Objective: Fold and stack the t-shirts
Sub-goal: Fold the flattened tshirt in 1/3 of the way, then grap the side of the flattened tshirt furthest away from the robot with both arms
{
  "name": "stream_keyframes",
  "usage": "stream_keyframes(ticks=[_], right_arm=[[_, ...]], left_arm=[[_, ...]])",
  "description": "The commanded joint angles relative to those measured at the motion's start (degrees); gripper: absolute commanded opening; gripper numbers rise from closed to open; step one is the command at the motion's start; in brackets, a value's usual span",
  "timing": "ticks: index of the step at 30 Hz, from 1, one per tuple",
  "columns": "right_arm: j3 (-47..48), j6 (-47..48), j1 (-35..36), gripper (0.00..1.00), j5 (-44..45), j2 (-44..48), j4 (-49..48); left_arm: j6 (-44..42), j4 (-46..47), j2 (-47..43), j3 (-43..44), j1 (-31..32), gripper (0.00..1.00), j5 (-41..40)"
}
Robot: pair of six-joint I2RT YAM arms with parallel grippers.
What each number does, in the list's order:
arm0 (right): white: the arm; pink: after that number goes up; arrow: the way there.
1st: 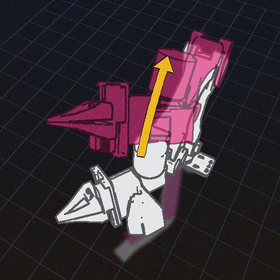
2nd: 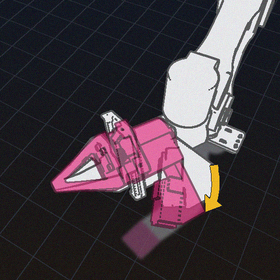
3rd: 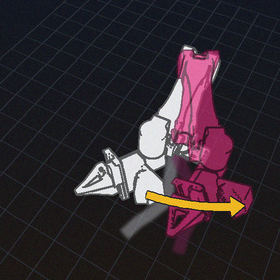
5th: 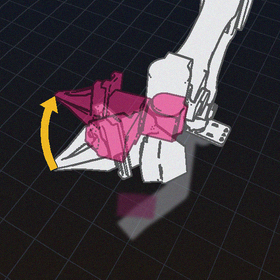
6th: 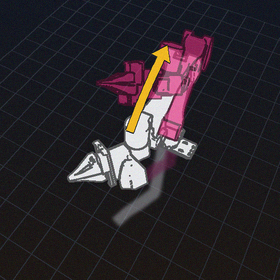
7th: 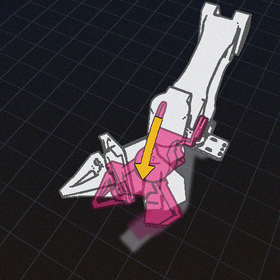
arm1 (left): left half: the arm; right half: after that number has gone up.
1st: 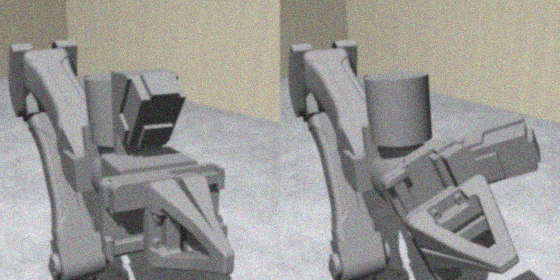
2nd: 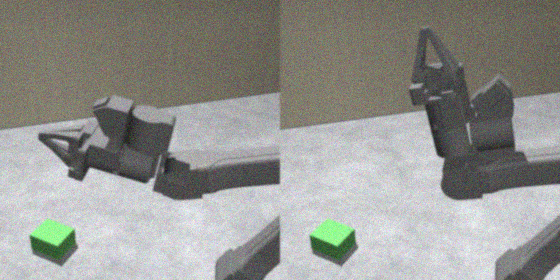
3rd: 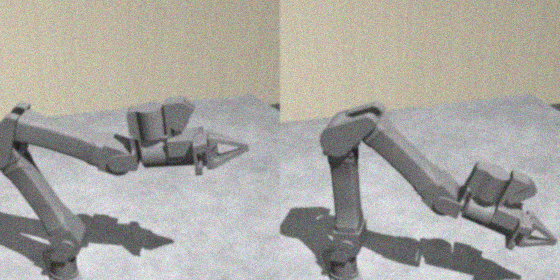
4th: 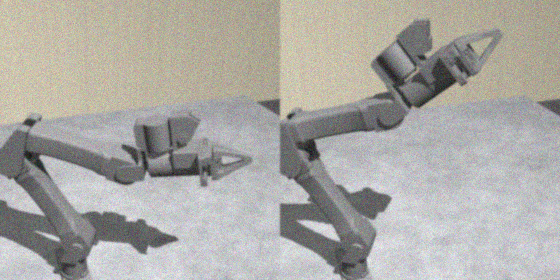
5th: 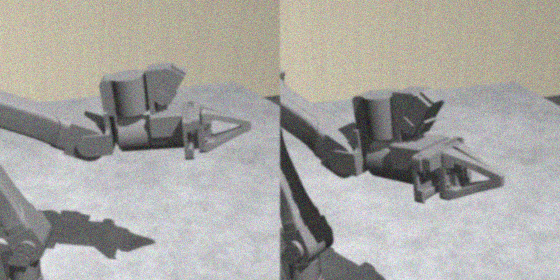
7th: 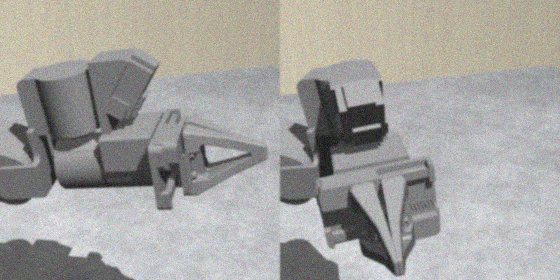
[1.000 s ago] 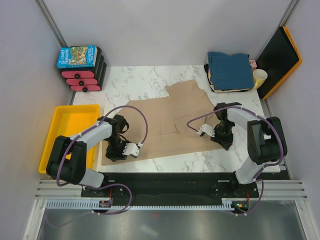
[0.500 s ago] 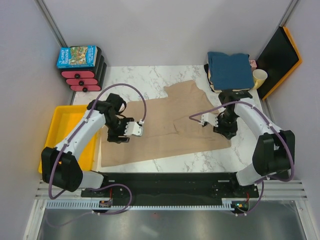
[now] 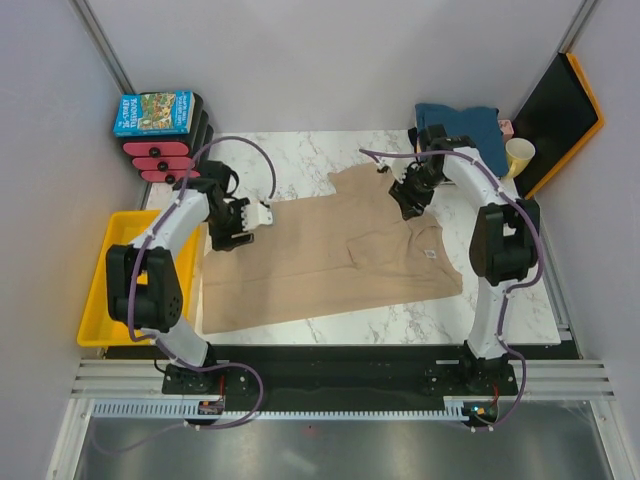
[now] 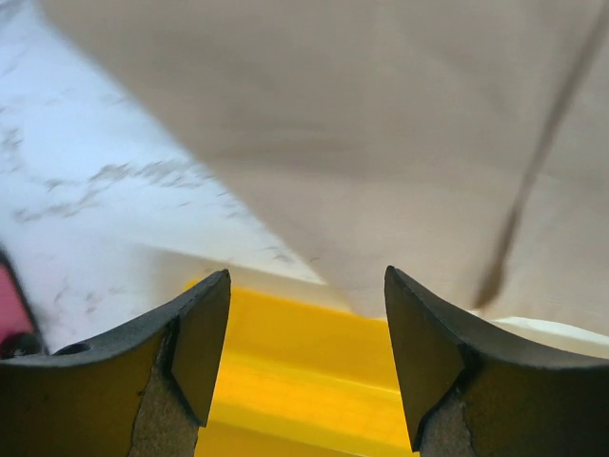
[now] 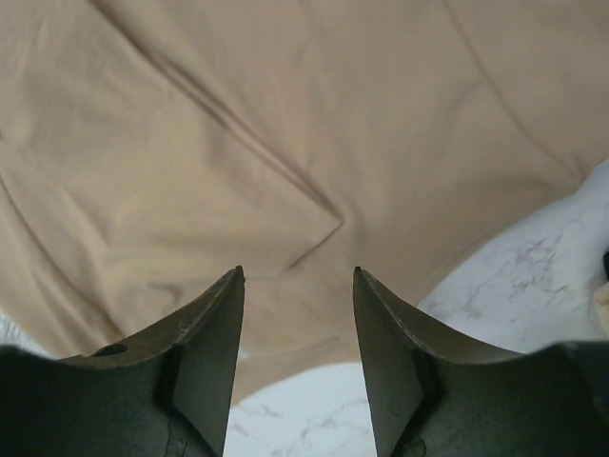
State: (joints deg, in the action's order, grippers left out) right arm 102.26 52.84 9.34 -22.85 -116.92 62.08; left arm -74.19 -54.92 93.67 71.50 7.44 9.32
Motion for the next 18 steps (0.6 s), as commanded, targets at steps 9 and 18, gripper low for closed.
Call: stream_keyframes(ticks=[9,18], right_arm=[[11.65,-7.14,-0.2,0.57,-4.84,-12.89,-7.59],[10.42,-5.38,-0.12,0.57,-3.25,-13.77,-8.91]], left_arm=[[5.99,4.47,12.23,15.42,-6.04,0.73,5.42],[8.98,2.53,21.63,19.37,-5.95,0.73,8.08]])
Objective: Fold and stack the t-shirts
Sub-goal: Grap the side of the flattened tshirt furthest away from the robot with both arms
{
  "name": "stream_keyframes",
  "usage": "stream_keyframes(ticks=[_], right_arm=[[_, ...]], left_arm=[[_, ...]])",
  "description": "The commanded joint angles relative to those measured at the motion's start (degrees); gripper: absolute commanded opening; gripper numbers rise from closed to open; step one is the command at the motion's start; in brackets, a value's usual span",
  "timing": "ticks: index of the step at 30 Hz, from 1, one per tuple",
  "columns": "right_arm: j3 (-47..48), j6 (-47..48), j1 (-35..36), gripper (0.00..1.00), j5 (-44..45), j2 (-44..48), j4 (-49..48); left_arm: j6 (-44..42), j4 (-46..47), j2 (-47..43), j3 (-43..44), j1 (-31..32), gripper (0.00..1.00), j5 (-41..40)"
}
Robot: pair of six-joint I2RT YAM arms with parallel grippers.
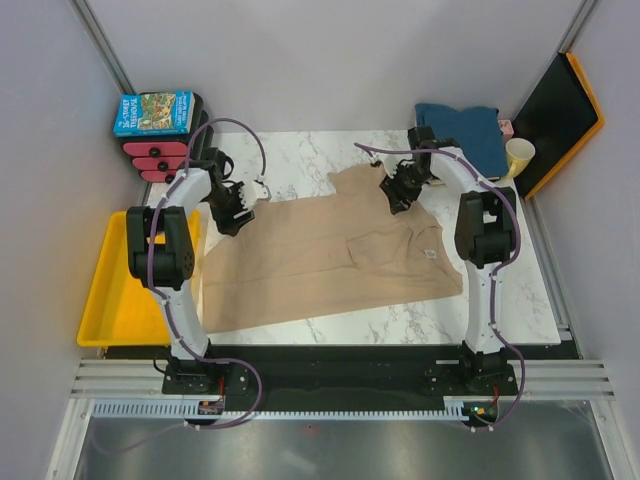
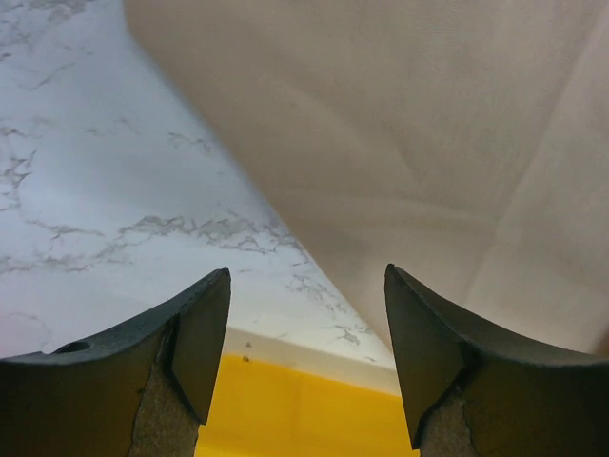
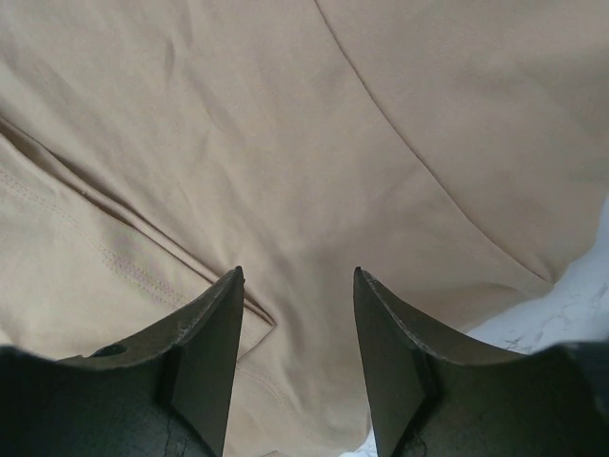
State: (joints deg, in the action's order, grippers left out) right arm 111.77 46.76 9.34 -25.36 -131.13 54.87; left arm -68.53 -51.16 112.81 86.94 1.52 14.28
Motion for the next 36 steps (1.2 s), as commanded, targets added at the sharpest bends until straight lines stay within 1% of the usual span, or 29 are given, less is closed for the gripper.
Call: stream_keyframes(ticks=[1,6,12,20,23,25,26,27,28,30,36], right_arm=[[0.91,0.7,-0.03,0.57,-0.74,0.35,-1.61],[0.56,1.14,0.06,0.56,-0.83,0.0,-1.61],[-0.14,2.01,1.03,0.55,1.28,-1.41,-1.52],[-0.05,1.58,1.91,0.55,3.39,-3.43,-1.61],[-0.15,1.67,2.17,0.55,4.45,-3.96,-1.61],[-0.32,1.58,2.43,0.55,4.71,-4.22,-1.61],[-0.49,1.4,2.52,0.55,4.8,-4.22,-1.61],[-0.5,1.4,2.52,0.55,4.8,-4.31,-1.7],[-0.76,1.31,2.61,0.55,4.8,-4.31,-1.61],[-1.02,1.23,2.87,0.55,4.89,-4.22,-1.79],[-1.9,1.31,3.31,0.55,5.41,-4.05,-1.79]], left_arm=[[3.75,-1.14,3.02,4.38,-0.02,0.73,3.12],[4.9,-0.7,6.27,8.15,0.06,0.72,3.47],[4.46,-0.61,9.09,9.57,0.32,0.72,2.6],[3.76,-0.7,10.5,9.48,1.2,0.67,1.89],[4.02,-0.7,11.02,9.65,1.56,0.63,1.89],[4.11,-0.61,11.29,9.57,2.0,0.52,1.8],[4.02,-0.61,11.29,9.57,2.34,0.44,1.63],[4.02,-0.61,11.29,9.74,2.52,0.28,1.62],[4.19,-0.7,11.2,9.92,2.61,0.17,1.45],[4.55,-0.7,10.76,10.53,2.87,0.02,1.62],[5.25,-0.61,7.69,11.5,4.37,0.02,0.4]])
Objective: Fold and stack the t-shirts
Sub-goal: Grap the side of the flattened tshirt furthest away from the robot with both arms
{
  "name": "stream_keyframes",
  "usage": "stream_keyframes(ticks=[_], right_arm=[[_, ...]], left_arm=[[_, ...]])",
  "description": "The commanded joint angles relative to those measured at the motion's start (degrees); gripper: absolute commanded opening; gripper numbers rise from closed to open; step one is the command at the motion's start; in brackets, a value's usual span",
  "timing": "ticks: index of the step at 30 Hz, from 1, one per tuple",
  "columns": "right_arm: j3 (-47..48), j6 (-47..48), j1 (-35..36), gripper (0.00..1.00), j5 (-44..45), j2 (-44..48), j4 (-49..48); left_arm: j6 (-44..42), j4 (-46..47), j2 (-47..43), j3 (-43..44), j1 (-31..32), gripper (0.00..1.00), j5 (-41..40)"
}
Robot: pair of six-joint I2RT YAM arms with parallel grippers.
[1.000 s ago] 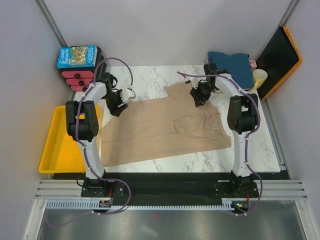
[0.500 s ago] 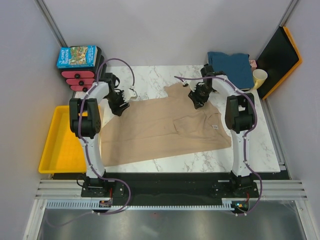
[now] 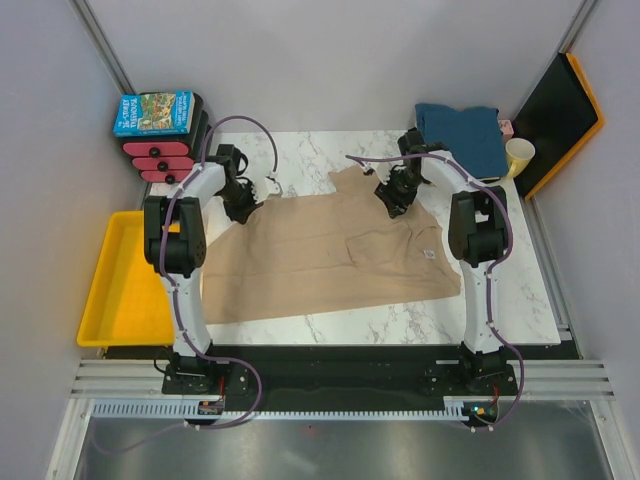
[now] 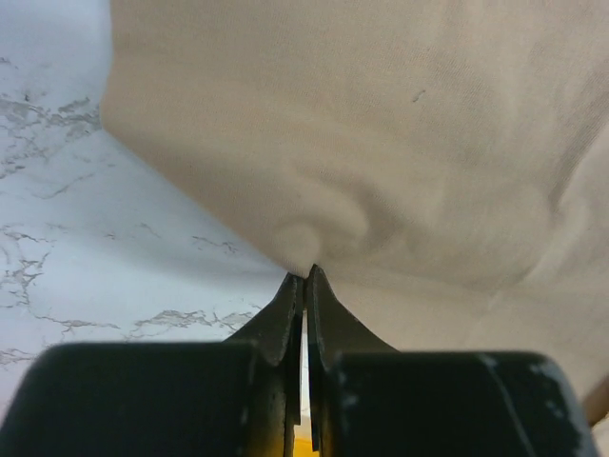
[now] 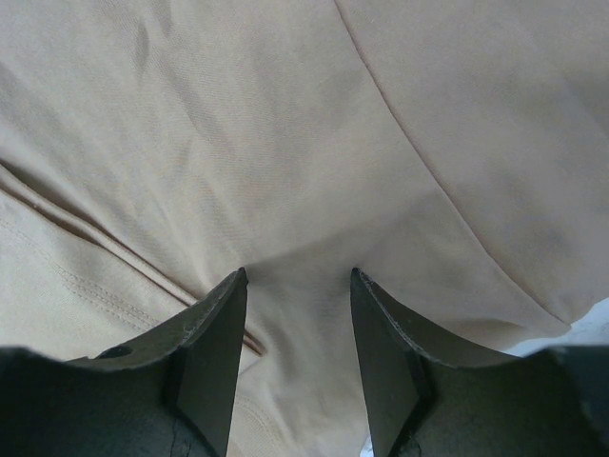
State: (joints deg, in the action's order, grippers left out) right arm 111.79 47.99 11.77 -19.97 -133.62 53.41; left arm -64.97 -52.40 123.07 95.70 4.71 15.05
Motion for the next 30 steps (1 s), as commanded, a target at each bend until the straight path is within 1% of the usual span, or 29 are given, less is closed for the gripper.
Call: stream_keyframes(ticks=[1,7,10,13,14,16,17,22,25,28,30], right_arm=[[-2.19,0.09,1.06,0.55,0.1,-1.47,-0.32],[-2.89,0.62,1.33,0.55,1.07,-1.29,-0.23],[-3.24,0.88,1.59,0.55,1.6,-1.2,-0.32],[-3.68,1.58,1.76,0.55,2.21,-0.76,-0.23],[-3.77,1.67,1.68,0.55,2.39,-0.85,-0.32],[-3.94,1.93,1.77,0.55,2.82,-0.68,-0.23],[-3.95,2.11,1.77,0.55,2.91,-0.5,-0.23],[-4.03,2.38,1.94,0.55,3.53,-0.15,-0.15],[-4.21,2.46,1.94,0.55,3.97,0.2,-0.15],[-4.38,2.55,2.03,0.55,4.5,0.47,-0.15],[-4.56,2.55,2.03,0.55,4.67,0.73,-0.23]], left_arm=[[1.69,0.55,-4.22,2.74,1.35,0.02,-0.72],[-0.15,-0.68,-11.7,1.25,3.81,0.02,-1.43],[-2.7,-4.97,-14.43,0.63,5.04,0.02,-1.43],[-5.77,-11.83,-15.31,0.37,6.36,0.06,-1.34],[-7.35,-13.5,-15.4,0.19,7.06,0.08,-1.6],[-8.94,-19.28,-14.79,-0.25,7.77,0.11,-2.3],[-9.99,-20.88,-14.52,-0.51,8.47,0.15,-2.65],[-13.25,-29.05,-11.8,-1.31,10.84,0.17,-5.11],[-14.39,-32.23,-9.35,-1.05,11.81,0.18,-6.78],[-14.92,-35.39,-7.49,-0.17,12.08,0.19,-6.79],[-14.31,-35.75,-6.0,-0.43,12.34,0.23,-7.14]])
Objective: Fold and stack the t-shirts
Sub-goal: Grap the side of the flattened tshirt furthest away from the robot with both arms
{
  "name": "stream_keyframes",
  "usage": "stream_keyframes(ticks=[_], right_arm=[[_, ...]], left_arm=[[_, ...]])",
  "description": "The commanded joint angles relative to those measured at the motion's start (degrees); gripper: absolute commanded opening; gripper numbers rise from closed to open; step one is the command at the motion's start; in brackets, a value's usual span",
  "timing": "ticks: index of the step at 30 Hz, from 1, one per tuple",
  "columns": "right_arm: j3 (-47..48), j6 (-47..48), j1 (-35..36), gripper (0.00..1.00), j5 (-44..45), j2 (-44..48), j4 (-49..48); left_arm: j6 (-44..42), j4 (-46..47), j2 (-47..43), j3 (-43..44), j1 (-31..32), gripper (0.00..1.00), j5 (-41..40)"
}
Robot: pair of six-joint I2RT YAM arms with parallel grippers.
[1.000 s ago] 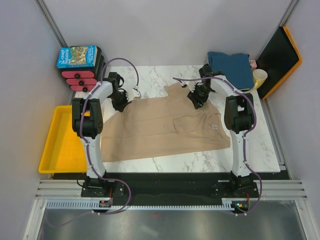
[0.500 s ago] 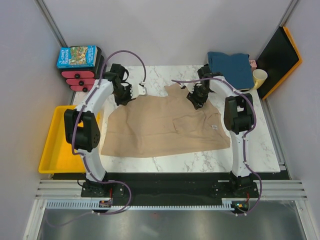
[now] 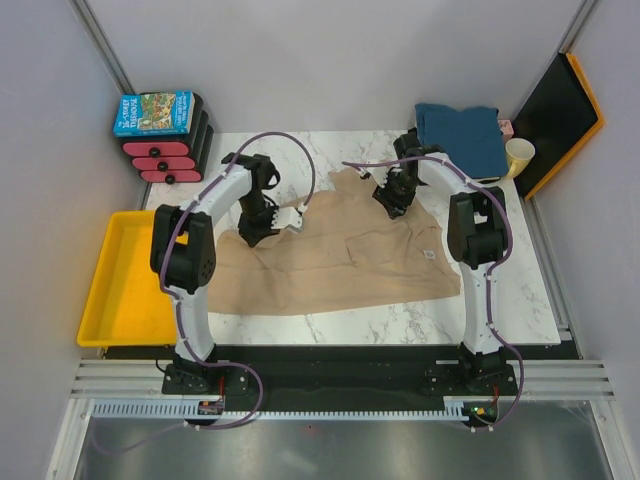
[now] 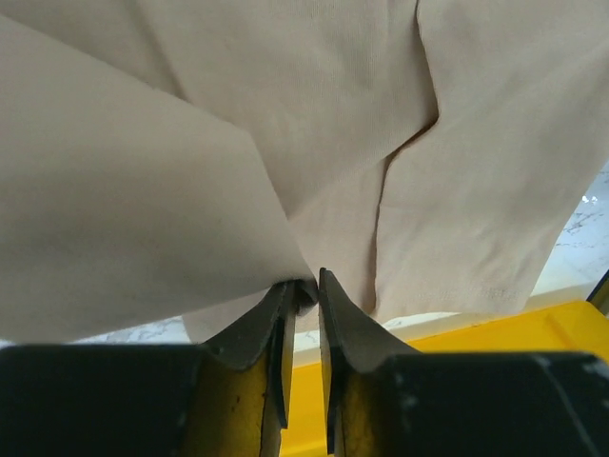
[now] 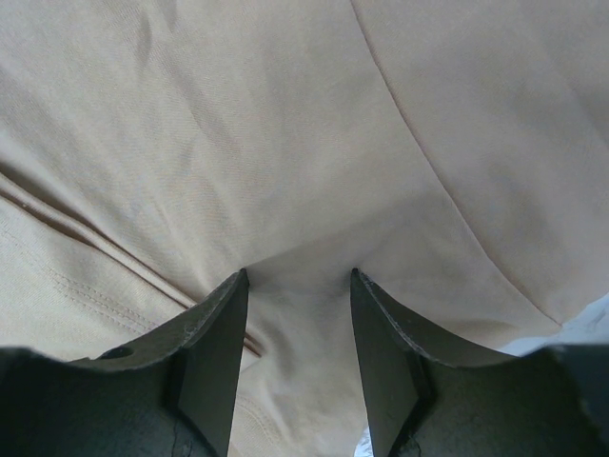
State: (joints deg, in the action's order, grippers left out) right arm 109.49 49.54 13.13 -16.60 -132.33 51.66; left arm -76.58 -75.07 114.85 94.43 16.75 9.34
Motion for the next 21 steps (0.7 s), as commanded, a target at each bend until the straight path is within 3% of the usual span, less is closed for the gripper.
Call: stream_keyframes(ticks=[1,3,5,10,21], right_arm=[[-2.44,1.0,0.76,0.55,1.39,-0.47,1.51],[-2.53,1.0,0.76,0.55,1.66,-0.29,1.51],[-2.62,1.09,0.76,0.55,1.75,-0.12,1.6],[-2.35,1.61,1.11,0.56,2.89,0.06,1.6],[-4.37,2.4,1.2,0.56,4.21,1.64,1.6]], left_arm=[[-2.7,-13.09,2.57,0.41,0.47,0.24,-1.61],[-2.96,-13.09,3.28,0.14,0.47,0.28,-0.91],[-3.66,-13.09,3.89,0.14,0.47,0.42,-0.2],[-4.54,-13.09,5.39,0.14,0.56,0.63,1.46],[-2.62,-13.17,-3.39,4.17,0.12,0.68,3.48]])
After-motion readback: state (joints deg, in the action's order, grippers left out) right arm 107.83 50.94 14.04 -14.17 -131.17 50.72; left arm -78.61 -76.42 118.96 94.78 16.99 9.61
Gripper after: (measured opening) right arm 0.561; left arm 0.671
